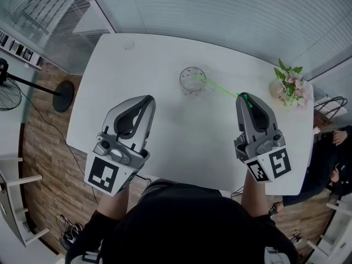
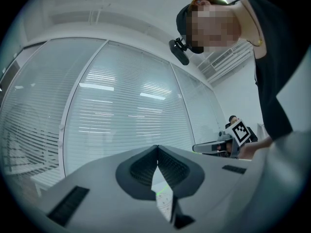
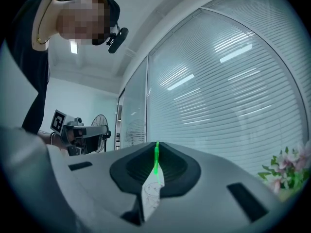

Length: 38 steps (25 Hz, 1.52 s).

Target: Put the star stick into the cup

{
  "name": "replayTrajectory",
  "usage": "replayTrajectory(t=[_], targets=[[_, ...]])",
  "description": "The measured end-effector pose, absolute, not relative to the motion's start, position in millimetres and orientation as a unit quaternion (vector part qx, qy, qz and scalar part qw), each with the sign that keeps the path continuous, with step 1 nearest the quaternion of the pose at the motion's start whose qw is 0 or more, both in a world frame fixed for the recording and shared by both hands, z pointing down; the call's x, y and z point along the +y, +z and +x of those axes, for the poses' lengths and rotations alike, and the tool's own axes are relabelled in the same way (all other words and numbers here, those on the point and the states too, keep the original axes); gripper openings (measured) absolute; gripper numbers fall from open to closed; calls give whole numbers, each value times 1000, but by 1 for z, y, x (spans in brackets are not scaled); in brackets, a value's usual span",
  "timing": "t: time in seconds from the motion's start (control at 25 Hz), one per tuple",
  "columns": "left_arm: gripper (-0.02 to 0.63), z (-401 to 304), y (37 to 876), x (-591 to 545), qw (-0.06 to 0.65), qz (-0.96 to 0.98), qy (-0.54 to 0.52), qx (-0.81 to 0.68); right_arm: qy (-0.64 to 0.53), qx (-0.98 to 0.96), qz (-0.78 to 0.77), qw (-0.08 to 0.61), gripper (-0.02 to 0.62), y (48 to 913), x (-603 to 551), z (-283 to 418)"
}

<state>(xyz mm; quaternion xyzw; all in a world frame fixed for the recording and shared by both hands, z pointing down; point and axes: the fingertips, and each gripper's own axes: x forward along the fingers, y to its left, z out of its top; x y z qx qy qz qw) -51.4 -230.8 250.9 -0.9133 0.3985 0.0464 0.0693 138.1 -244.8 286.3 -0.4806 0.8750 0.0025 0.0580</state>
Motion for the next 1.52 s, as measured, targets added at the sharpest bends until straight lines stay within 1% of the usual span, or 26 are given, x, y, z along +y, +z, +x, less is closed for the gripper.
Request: replayTrajectory(t=[1.52], targets=[[14,-60,259,-231,65,-905,39,418,-48,884,-464,24,20,351,-278,115]])
